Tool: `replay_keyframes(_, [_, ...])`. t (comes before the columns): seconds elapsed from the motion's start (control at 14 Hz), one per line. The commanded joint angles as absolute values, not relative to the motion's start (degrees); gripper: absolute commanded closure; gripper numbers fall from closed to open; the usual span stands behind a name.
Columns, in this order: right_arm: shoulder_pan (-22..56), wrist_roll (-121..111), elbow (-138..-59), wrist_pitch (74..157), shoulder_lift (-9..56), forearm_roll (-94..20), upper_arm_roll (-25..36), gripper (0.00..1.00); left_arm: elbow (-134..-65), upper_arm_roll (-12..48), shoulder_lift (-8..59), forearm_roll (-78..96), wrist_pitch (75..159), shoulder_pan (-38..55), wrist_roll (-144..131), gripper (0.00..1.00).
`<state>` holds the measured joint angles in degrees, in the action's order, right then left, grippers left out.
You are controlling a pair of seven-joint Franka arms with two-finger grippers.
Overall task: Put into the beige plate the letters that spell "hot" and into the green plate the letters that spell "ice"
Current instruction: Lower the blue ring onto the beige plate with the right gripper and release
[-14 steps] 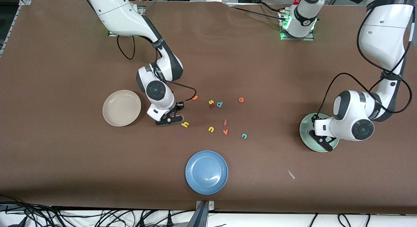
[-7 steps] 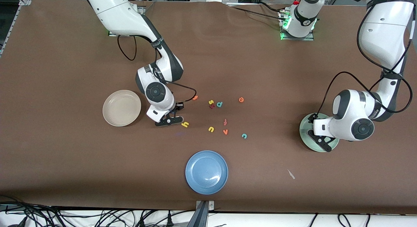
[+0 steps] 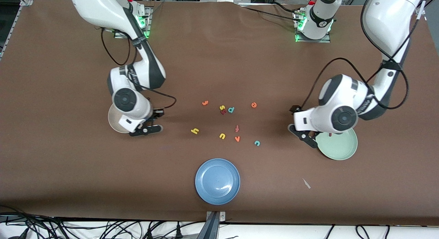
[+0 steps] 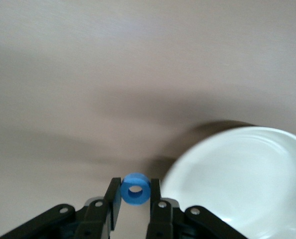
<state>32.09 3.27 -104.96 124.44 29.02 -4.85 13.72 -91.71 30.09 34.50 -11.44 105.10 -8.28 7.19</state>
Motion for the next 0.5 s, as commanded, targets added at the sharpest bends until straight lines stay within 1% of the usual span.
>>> replay_keyframes(0.0, [32.4, -4.9, -116.2, 131.6, 23.1, -6.1, 17.1, 0.84, -93.1, 31.3, 34.7, -12.4, 104.7, -4.3, -11.6, 0.00])
replay_keyframes(0.14, [32.4, -10.3, -120.0, 135.2, 22.5, -6.2, 19.7, 0.82, -92.8, 31.2, 36.7, -13.1, 105.3, 1.6, -31.4, 0.00])
replay_keyframes(0.21, [32.3, -12.4, -120.4, 136.0, 22.5, -6.2, 20.4, 0.77, -92.6, 31.2, 38.1, -13.2, 106.6, 2.9, -38.3, 0.00])
replay_keyframes(0.29, [32.3, -12.8, -120.1, 135.6, 22.6, -6.2, 20.5, 0.32, -93.1, 31.2, 39.1, -13.1, 109.0, 3.2, -43.5, 0.00])
replay_keyframes(0.36, [32.2, -13.1, -119.3, 134.9, 22.6, -6.1, 20.5, 0.00, -93.3, 31.2, 40.0, -13.0, 110.7, 4.3, -46.6, 0.00])
replay_keyframes(0.43, [32.3, -12.8, -118.2, 134.4, 22.7, -6.1, 20.0, 0.00, -93.3, 31.1, 40.7, -13.0, 112.0, 6.2, -50.9, 0.00])
